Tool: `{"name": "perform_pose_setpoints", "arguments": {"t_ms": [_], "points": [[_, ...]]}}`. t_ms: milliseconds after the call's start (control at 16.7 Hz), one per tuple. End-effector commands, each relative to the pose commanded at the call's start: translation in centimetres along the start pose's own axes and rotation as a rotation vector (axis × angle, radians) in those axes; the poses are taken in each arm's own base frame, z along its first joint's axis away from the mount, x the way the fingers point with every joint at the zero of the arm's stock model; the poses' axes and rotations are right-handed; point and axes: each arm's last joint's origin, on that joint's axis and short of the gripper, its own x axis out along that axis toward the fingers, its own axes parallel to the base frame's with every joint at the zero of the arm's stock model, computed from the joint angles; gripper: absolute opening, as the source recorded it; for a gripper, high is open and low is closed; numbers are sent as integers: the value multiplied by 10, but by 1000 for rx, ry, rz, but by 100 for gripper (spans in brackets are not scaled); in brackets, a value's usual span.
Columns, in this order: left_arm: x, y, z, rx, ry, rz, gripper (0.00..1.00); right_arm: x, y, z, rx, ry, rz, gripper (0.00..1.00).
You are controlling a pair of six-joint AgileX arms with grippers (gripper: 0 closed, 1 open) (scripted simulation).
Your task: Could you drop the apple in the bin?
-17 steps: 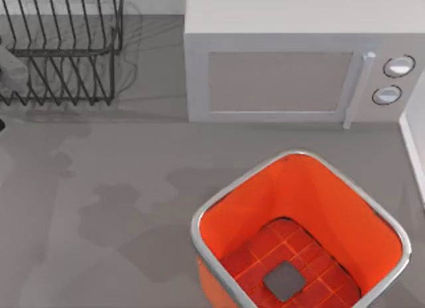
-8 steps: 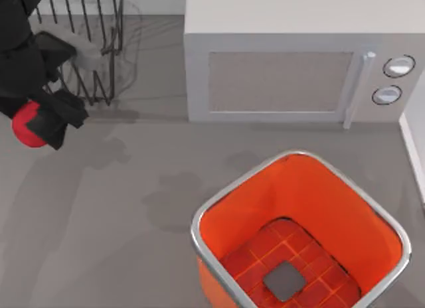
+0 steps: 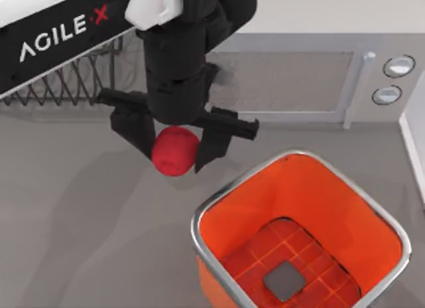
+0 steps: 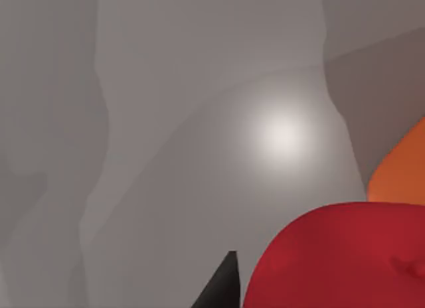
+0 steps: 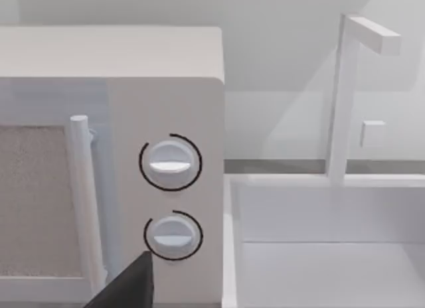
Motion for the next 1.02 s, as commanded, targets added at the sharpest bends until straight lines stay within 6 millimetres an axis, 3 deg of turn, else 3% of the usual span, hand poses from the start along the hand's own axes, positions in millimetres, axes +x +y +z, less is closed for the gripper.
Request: {"name": "perform_pose_setpoints", "arguments": {"t_ms": [240, 480, 660, 1020], "points": [[-4, -82, -26, -178, -30, 5, 0, 0, 0, 0, 0, 0, 0, 100], [-11, -135, -58, -265, -78, -18, 0, 0, 0, 0, 0, 0, 0, 100], [-14, -151, -70, -284, -95, -31, 0, 0, 0, 0, 0, 0, 0, 100], [-16, -146, -67, -292, -110, -24, 0, 0, 0, 0, 0, 0, 0, 100]]}}
